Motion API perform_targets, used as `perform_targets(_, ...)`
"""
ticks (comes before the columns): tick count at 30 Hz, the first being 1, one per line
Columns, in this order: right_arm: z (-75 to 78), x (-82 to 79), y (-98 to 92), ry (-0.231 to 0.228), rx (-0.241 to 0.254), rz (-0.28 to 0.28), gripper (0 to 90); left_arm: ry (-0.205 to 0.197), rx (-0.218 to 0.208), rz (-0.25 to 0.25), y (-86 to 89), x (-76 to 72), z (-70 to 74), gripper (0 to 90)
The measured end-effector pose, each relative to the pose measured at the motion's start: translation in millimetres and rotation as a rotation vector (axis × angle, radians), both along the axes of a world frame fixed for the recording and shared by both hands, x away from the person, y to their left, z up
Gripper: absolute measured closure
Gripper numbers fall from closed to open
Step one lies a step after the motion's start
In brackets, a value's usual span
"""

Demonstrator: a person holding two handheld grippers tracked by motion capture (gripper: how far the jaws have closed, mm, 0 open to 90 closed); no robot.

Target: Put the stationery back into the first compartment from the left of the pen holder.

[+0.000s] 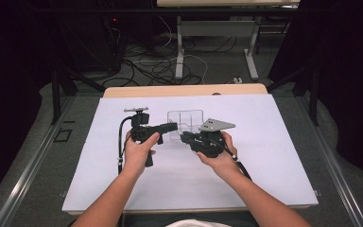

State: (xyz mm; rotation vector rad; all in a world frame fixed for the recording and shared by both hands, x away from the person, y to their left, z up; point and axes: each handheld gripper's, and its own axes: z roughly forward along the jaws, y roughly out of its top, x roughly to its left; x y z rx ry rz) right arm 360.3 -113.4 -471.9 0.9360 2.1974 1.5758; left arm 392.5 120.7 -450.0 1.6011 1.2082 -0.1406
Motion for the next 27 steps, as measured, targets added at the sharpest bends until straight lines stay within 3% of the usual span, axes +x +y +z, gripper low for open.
perform_targets(7, -0.1, -1.6, 1.9, -0.002, 0.002, 0.004, 79.4, 0.031, -0.029, -0.004, -3.5, 1.7, -3.0, 65.5)
perform_targets(8, -0.2, -1.8, 2.3, -0.004, 0.003, 0.008, 79.4, 0.064, -0.049, 0.002, -4.7, 0.4, -1.8, 66.4)
perform_targets(12, -0.5, -2.7, 3.3, -0.01, -0.008, 0.016, 79.4, 0.057, -0.042, -0.004, -3.8, 1.5, -2.7, 69.1)
perform_targets(16, -1.4, -3.4, 4.7, -0.004, -0.005, 0.02, 79.4, 0.084, -0.073, 0.014, -4.7, 0.8, -3.6, 71.5)
perform_targets(20, -2.4, -3.3, 5.0, -0.005, -0.011, 0.022, 79.4, 0.098, -0.089, 0.01, -2.3, 2.0, -5.7, 73.7)
perform_targets(21, -1.8, -3.6, 4.6, 0.001, -0.021, 0.024, 79.4, 0.108, -0.084, -0.01, 0.4, 2.6, -5.9, 74.3)
perform_targets(23, -1.8, -3.7, 4.8, 0.001, -0.02, 0.025, 79.4, 0.124, -0.112, 0.001, 0.7, 3.1, -7.4, 74.9)
perform_targets(26, -2.5, -3.9, 5.7, -0.007, -0.011, 0.02, 79.4, 0.133, -0.109, -0.007, 2.3, 3.5, -8.0, 76.3)
perform_targets(27, -2.6, -4.0, 5.8, -0.006, -0.012, 0.021, 79.4, 0.139, -0.122, 0.01, 0.9, 3.1, -8.4, 76.4)
